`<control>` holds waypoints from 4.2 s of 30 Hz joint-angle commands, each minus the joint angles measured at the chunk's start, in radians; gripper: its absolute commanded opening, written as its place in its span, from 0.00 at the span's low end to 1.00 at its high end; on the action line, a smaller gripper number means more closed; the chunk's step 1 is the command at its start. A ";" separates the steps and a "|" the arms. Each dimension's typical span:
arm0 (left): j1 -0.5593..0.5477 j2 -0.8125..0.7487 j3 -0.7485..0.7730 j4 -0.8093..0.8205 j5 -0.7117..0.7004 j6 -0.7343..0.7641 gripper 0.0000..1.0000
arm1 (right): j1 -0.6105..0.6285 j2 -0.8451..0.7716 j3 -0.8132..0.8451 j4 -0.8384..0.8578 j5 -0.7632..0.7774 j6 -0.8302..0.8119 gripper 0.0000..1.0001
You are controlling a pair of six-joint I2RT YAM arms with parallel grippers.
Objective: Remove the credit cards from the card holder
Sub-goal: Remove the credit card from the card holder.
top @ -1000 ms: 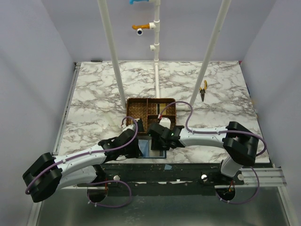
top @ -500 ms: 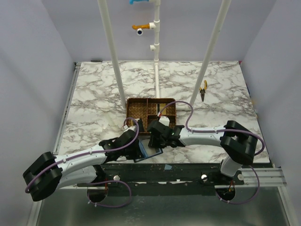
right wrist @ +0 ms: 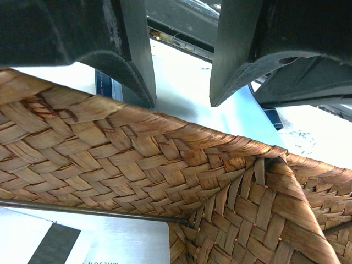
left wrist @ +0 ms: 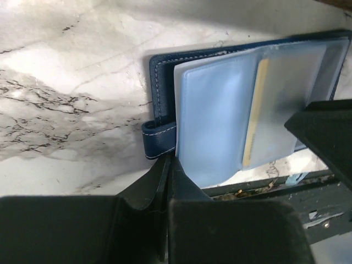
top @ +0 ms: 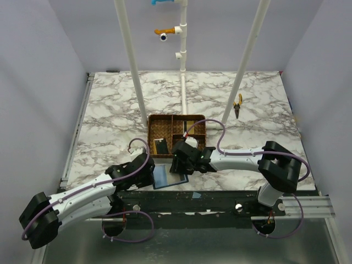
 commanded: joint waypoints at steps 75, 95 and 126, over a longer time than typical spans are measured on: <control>0.007 0.009 0.009 0.015 0.054 0.054 0.00 | 0.013 -0.131 -0.097 0.053 -0.014 0.040 0.58; 0.007 -0.055 0.153 -0.045 0.124 0.120 0.00 | 0.012 -0.096 -0.078 0.086 -0.042 0.025 0.86; 0.019 0.065 0.041 0.250 0.258 0.034 0.00 | 0.012 -0.109 -0.096 0.028 0.007 0.078 0.69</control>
